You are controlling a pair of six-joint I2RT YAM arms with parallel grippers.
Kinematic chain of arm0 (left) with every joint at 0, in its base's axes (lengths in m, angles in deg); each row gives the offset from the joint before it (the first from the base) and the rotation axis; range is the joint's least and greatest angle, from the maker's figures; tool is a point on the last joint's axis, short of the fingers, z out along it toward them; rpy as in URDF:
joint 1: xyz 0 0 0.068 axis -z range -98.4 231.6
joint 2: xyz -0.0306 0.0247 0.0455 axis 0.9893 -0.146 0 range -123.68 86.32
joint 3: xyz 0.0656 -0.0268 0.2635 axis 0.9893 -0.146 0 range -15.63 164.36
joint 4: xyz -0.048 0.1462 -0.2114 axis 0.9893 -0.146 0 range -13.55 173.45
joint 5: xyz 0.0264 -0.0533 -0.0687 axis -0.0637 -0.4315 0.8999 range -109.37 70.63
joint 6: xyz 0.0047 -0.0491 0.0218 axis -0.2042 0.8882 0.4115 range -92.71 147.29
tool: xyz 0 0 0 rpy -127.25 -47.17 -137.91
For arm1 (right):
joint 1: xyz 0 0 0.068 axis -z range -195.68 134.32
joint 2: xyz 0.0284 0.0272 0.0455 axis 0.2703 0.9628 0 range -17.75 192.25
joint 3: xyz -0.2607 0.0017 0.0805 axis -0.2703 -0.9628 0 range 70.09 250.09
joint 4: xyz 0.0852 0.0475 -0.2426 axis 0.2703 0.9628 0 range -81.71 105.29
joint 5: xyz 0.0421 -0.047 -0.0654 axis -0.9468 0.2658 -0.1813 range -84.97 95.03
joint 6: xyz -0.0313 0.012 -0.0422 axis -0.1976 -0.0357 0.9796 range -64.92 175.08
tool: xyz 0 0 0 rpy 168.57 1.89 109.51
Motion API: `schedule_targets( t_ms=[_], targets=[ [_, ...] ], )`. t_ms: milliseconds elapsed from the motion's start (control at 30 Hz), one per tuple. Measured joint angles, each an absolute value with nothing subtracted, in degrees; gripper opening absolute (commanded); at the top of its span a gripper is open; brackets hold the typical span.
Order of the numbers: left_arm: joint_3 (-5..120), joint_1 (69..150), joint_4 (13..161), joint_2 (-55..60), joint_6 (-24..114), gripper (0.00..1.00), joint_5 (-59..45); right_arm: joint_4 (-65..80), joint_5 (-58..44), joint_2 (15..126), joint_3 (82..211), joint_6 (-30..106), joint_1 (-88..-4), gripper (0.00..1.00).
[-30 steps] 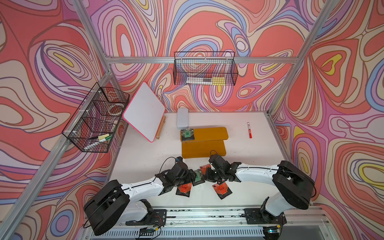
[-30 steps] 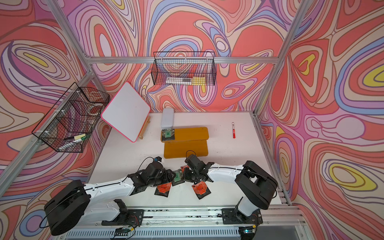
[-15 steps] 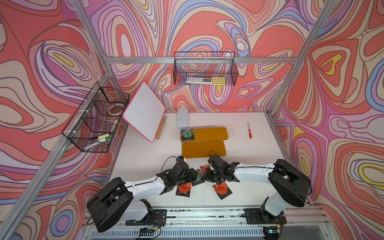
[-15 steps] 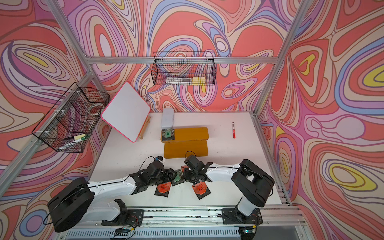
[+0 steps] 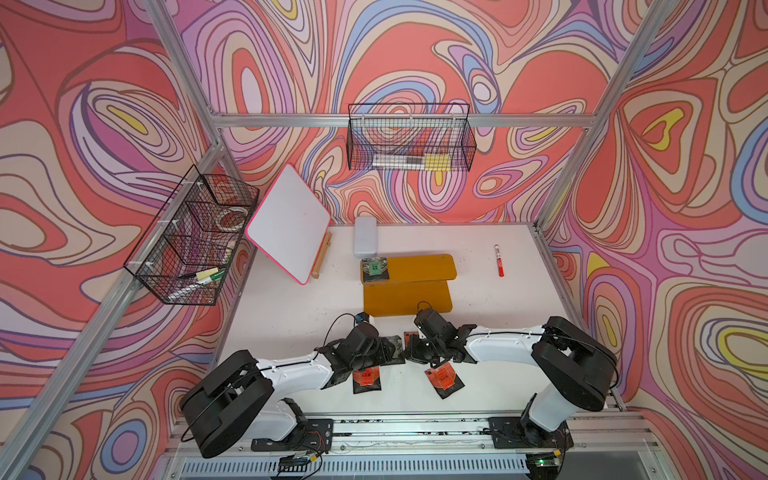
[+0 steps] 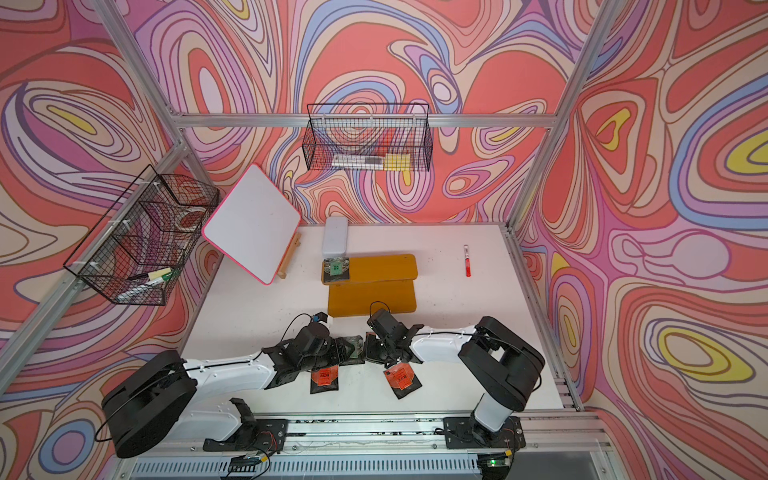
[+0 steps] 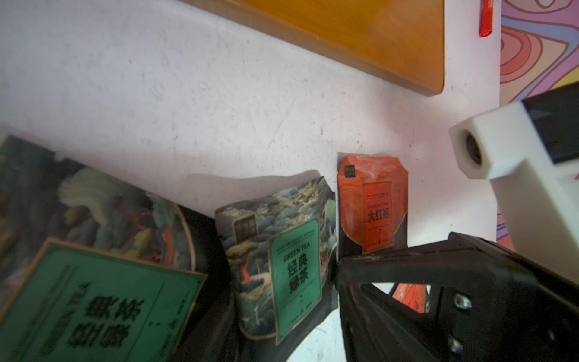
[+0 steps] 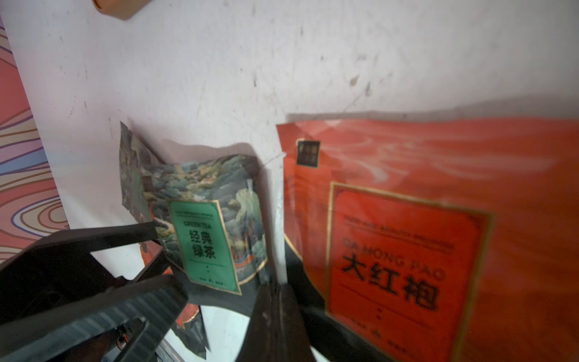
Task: Place the tea bags on the shelf by color
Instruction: Pick up the tea bag from the center of the board.
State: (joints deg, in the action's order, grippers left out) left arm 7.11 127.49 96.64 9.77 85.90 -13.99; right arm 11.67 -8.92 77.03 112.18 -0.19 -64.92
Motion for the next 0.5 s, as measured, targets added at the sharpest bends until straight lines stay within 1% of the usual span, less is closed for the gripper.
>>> schedule_targets(
  t_ms=[100,233,333,467,500],
  targets=[
    [7.1,127.5,96.6,9.9,85.9,0.41,-14.1,11.7,-8.9,77.0,112.2,-0.2,-64.9,0.01],
    [6.8,127.5,96.7,10.1,85.9,0.27,-14.0,11.7,-8.9,77.0,112.2,-0.2,-64.9,0.02],
    [6.6,127.5,96.7,10.2,86.1,0.12,-14.0,11.7,-8.9,77.0,112.2,-0.2,-64.9,0.02],
    [6.3,127.5,96.8,10.6,86.1,0.01,-14.0,11.7,-8.9,77.0,112.2,-0.2,-64.9,0.03],
    [6.2,127.5,96.7,10.9,86.1,0.0,-14.0,11.7,-8.9,77.0,112.2,-0.1,-64.9,0.04]
  ],
)
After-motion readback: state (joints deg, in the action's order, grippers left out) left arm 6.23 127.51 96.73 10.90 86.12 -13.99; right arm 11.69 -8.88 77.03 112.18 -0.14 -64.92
